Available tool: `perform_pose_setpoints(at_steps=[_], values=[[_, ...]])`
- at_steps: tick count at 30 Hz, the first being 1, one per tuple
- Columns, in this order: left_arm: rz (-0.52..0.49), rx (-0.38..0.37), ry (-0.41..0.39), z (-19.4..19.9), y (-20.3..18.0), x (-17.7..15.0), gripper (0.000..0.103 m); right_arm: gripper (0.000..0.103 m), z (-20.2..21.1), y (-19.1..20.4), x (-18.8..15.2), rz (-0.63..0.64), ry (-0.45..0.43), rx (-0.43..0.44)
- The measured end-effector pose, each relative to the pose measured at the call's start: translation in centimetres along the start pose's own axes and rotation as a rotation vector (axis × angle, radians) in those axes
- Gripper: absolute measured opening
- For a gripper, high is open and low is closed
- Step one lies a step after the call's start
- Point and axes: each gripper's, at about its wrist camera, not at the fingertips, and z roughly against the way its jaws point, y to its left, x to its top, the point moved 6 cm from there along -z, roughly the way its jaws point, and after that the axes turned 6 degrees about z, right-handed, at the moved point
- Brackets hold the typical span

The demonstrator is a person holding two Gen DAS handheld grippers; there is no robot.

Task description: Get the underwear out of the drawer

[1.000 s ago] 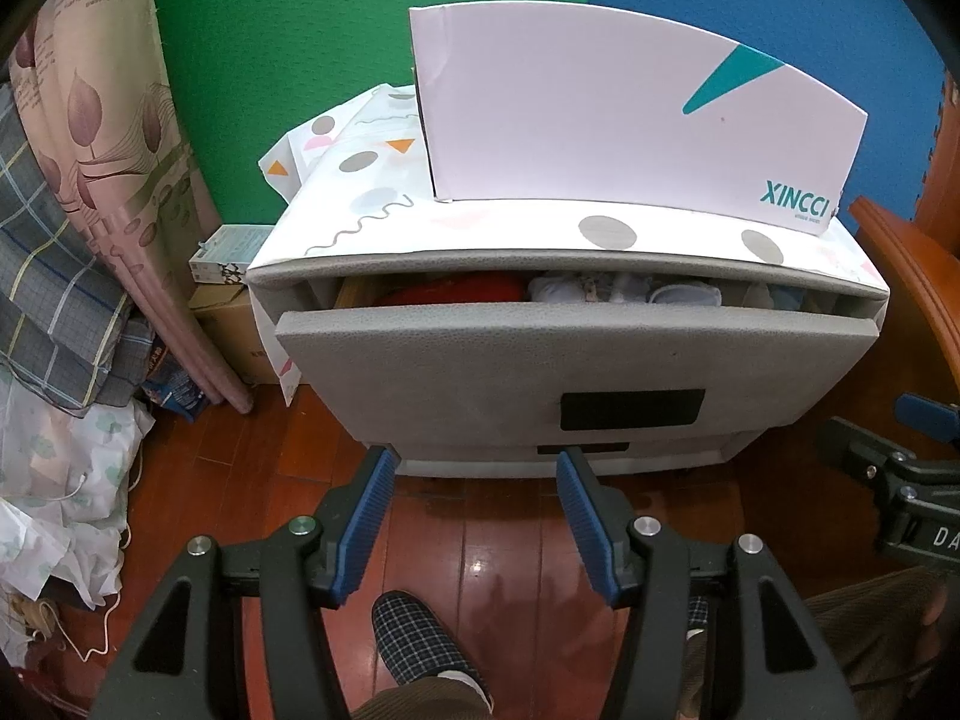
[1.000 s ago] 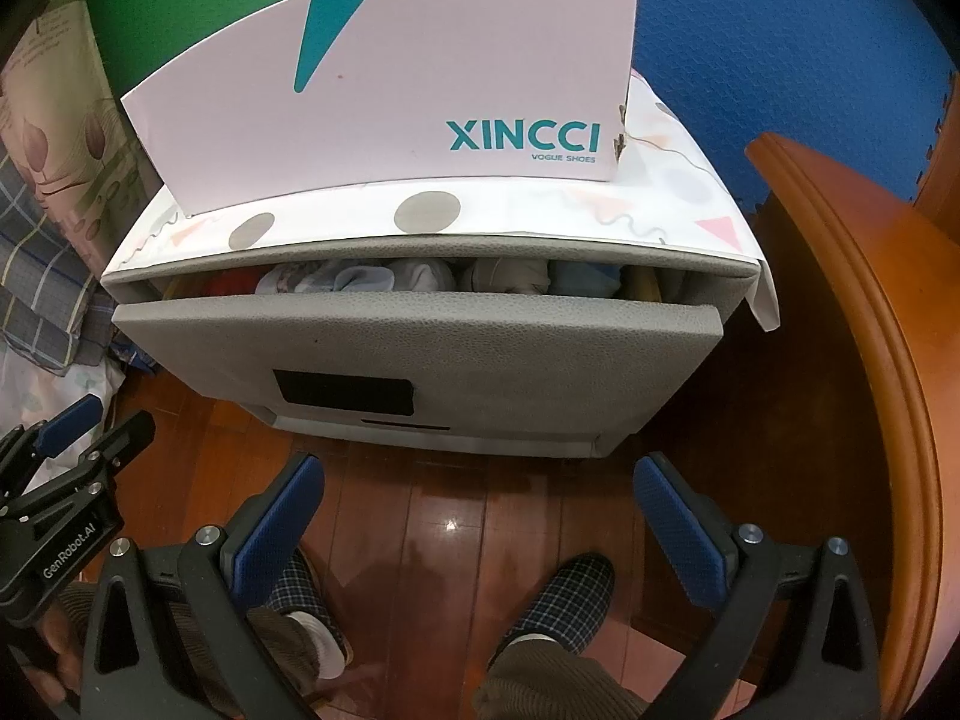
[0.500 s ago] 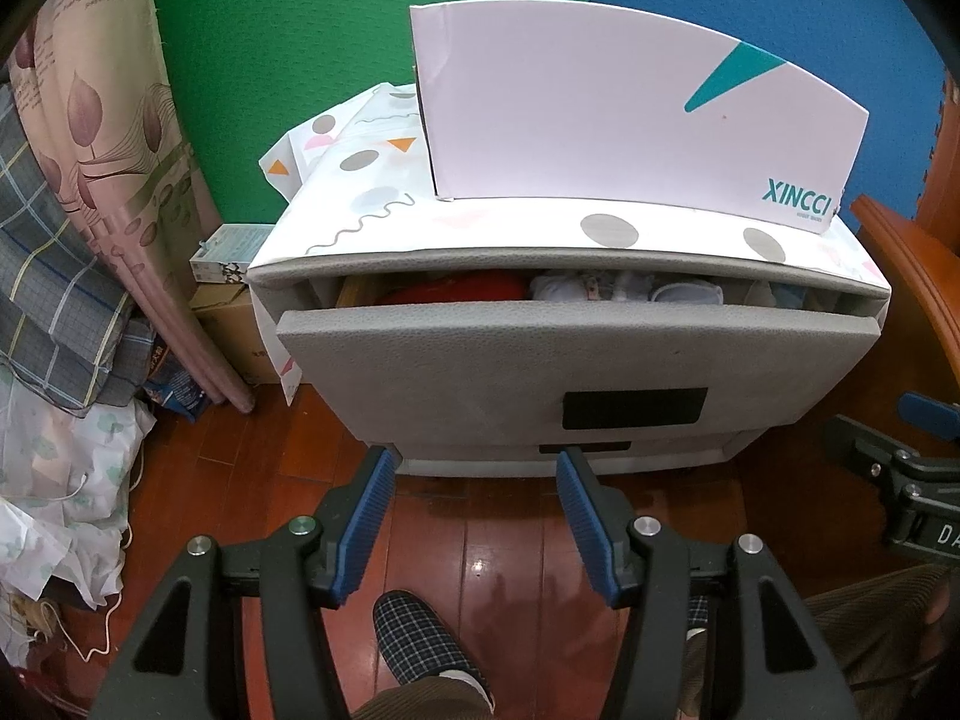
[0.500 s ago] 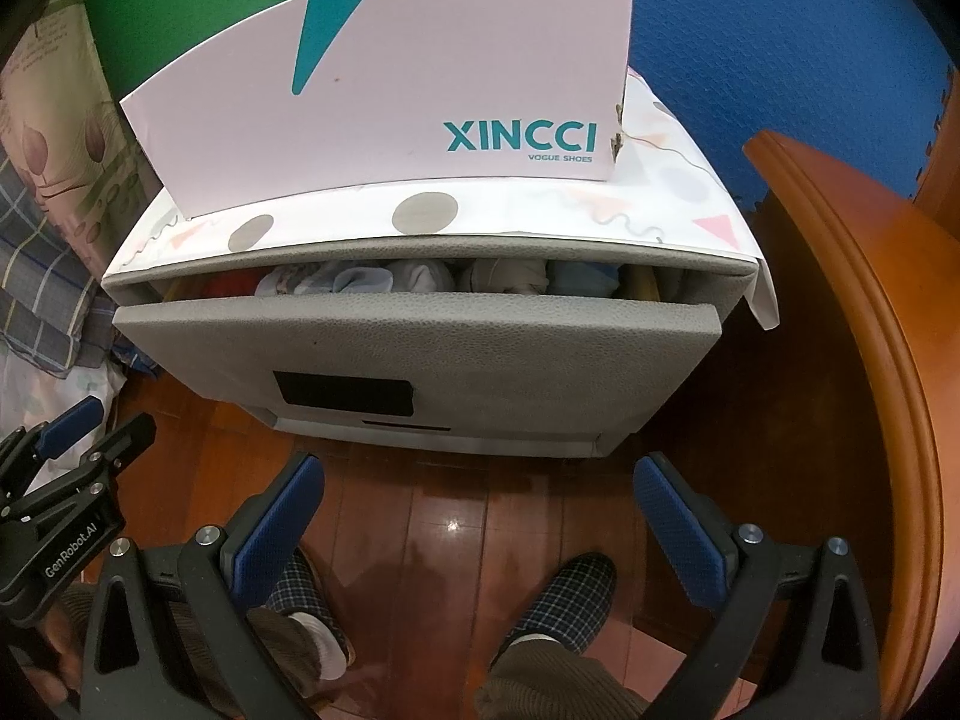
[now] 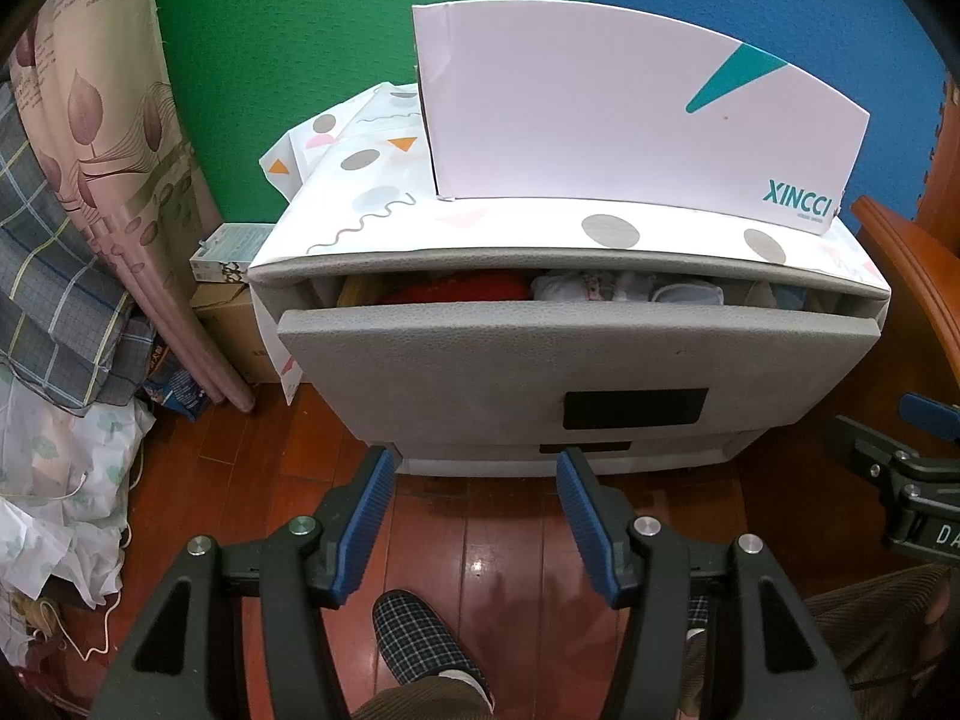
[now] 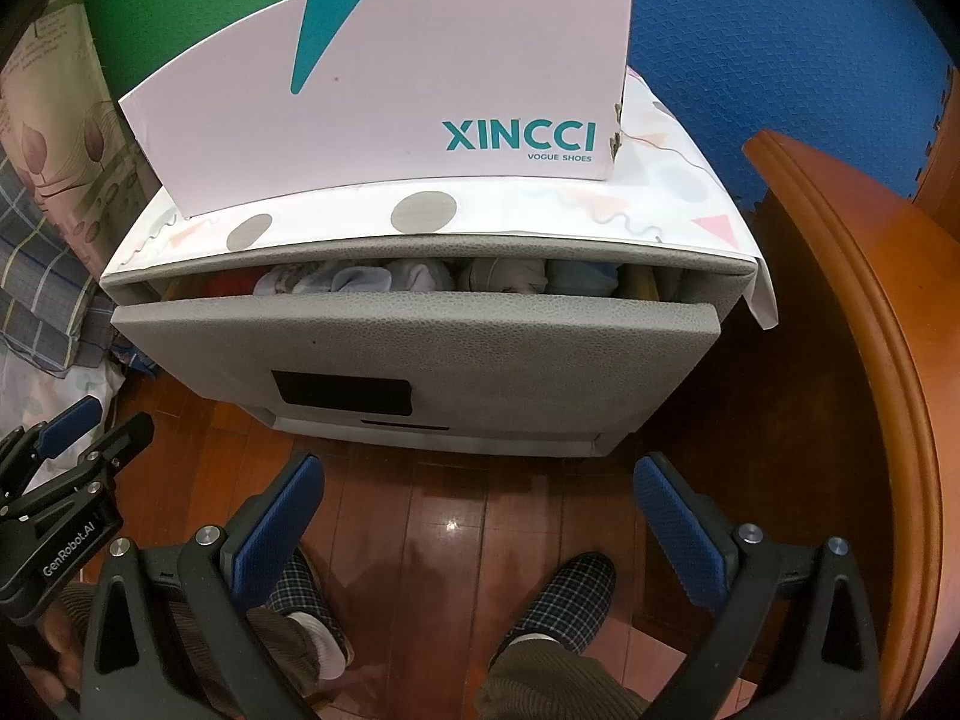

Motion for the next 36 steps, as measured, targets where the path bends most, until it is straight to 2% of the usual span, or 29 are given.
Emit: perform_pose_setpoints(at_steps=[36], values=[[0.008,-0.009,0.007,-0.14,-0.02,-0.03,0.058,0.103,0.01,-0.21,-0.04,-0.001,-0.001,-0.002]])
